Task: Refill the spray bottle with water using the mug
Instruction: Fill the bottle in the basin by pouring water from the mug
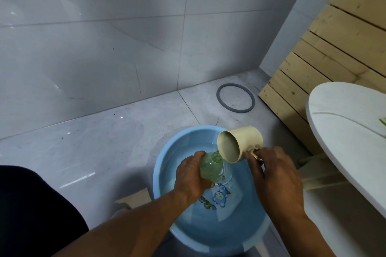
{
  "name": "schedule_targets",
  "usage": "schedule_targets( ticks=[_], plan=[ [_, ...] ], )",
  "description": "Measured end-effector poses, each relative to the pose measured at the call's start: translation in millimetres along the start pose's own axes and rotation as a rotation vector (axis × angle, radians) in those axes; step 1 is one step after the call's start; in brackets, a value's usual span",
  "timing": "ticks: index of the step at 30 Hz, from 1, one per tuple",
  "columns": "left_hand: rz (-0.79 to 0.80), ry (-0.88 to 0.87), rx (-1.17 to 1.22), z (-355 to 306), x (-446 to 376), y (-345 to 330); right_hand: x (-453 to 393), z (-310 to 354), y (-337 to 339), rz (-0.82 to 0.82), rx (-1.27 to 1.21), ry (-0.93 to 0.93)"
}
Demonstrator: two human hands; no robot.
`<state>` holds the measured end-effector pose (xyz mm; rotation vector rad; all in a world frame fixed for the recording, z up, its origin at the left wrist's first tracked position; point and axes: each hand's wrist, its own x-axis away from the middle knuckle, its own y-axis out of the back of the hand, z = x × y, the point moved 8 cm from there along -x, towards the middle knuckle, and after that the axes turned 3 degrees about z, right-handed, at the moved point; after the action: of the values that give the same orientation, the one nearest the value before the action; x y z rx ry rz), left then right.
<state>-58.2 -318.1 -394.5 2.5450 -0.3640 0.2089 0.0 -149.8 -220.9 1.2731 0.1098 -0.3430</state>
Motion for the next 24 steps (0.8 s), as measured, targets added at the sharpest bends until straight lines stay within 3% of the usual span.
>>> schedule_targets(
  ticks=[24],
  plan=[
    [0.003, 0.008, -0.062, -3.5, 4.0, 3.9, 1.2, 7.2, -0.4, -0.023, 0.079, 0.066]
  ],
)
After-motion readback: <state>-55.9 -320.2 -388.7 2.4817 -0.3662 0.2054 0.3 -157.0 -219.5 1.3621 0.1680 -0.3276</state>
